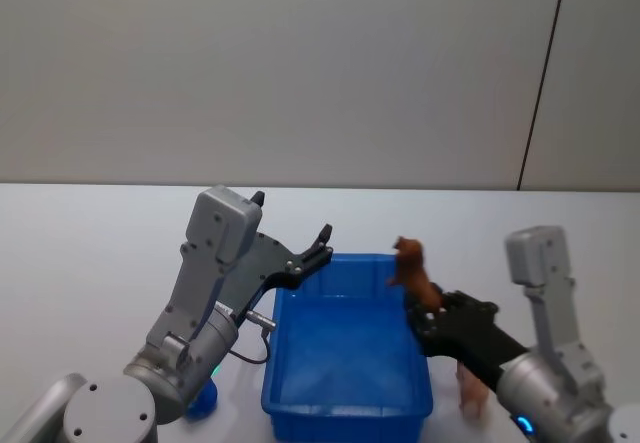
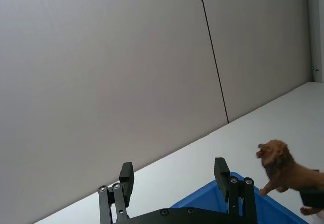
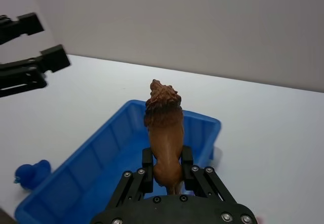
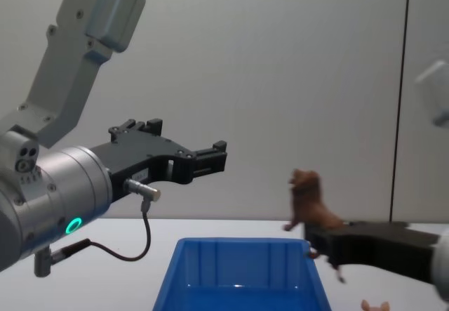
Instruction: Pick up the two dolls from the table and place them into the box.
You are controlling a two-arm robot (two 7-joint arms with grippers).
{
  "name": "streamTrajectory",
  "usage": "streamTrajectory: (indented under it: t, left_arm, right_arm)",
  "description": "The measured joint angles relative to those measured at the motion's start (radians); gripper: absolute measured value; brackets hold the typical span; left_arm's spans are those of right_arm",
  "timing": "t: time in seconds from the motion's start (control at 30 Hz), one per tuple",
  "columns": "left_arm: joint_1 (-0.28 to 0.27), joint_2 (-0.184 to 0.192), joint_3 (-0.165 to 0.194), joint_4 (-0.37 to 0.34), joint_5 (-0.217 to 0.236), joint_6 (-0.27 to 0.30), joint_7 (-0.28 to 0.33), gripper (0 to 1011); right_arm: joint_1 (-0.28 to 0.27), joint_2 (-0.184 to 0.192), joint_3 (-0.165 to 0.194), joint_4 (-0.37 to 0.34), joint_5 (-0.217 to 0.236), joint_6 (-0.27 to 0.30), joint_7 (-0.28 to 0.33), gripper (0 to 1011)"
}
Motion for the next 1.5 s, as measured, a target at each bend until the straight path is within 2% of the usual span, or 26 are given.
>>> streamTrajectory:
  t: [0.23,0.37,0.7,0.73,1.03,1.5]
  left_arm:
    - [0.000,0.000,0.000,0.000,0.000,0.000,0.000,1001]
    - [0.000,0.000,0.000,0.000,0.000,0.000,0.000,1001]
    - [0.000,0.000,0.000,0.000,0.000,0.000,0.000,1001]
    - [0.000,0.000,0.000,0.000,0.000,0.000,0.000,1001]
    - [0.000,0.000,0.000,0.000,0.000,0.000,0.000,1001]
    - [0.000,0.000,0.000,0.000,0.000,0.000,0.000,1001]
  right_arm:
    - [0.045,-0.037,-0.026,0.050,-0.021,0.014,0.057,311]
    - [0.071,-0.059,-0.039,0.083,-0.035,0.027,0.076,371]
    - [0.101,-0.086,-0.056,0.123,-0.055,0.044,0.078,733]
    - [0.101,-0.087,-0.056,0.124,-0.056,0.044,0.075,733]
    - [0.087,-0.087,-0.059,0.101,-0.061,0.024,0.013,989]
    - [0.011,-0.057,-0.051,0.005,-0.063,0.003,-0.134,1001]
